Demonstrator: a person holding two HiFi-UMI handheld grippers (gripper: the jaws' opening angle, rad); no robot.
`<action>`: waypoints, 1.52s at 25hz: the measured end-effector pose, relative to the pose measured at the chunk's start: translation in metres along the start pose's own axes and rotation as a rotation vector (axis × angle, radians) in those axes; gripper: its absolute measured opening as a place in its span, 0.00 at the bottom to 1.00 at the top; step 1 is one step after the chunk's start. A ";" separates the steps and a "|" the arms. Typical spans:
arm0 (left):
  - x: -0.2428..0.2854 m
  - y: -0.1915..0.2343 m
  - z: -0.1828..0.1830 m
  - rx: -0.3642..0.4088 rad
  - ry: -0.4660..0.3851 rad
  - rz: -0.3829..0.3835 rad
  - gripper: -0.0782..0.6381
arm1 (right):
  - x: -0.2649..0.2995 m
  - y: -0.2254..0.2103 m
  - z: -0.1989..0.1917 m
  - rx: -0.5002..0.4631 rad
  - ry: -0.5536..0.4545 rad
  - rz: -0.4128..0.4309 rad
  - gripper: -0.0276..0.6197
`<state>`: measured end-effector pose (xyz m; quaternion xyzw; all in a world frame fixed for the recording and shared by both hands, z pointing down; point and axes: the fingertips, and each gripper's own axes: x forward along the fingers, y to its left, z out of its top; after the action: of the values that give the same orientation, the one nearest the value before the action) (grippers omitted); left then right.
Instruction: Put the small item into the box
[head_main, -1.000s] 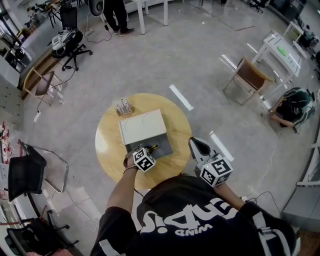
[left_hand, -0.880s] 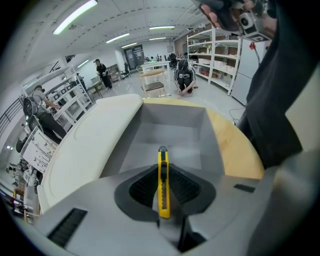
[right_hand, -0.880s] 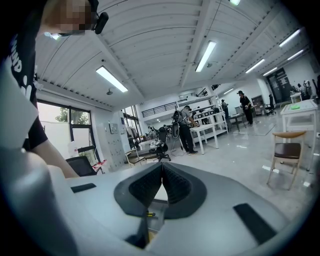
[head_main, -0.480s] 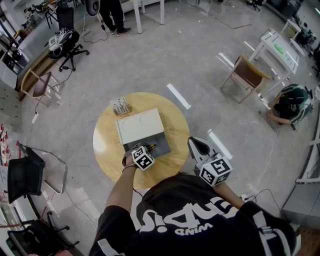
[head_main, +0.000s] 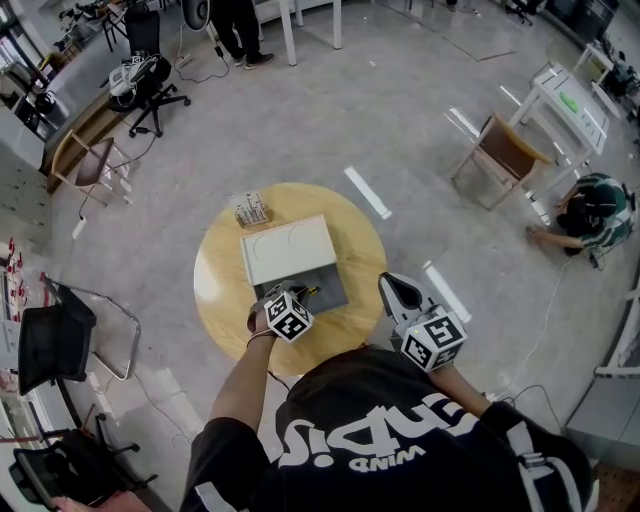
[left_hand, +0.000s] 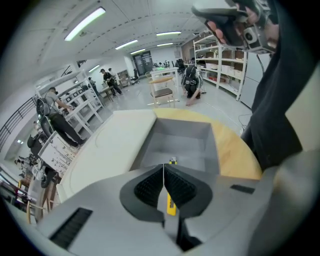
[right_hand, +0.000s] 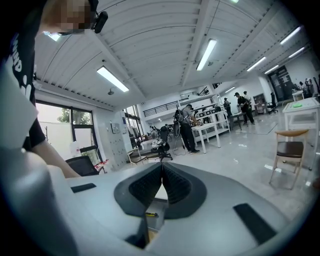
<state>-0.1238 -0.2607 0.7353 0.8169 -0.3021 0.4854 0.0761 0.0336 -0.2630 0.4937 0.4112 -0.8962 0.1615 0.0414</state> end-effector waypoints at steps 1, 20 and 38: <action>-0.006 0.003 0.003 -0.020 -0.018 0.013 0.13 | 0.001 0.000 -0.001 0.000 0.001 0.004 0.05; -0.241 0.047 0.085 -0.518 -0.677 0.347 0.12 | 0.025 0.028 0.005 -0.035 0.014 0.125 0.05; -0.266 0.027 0.061 -0.678 -0.762 0.479 0.12 | 0.037 0.041 0.009 -0.078 0.025 0.179 0.05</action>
<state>-0.1854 -0.1961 0.4754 0.7730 -0.6243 0.0356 0.1076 -0.0207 -0.2680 0.4822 0.3254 -0.9344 0.1348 0.0539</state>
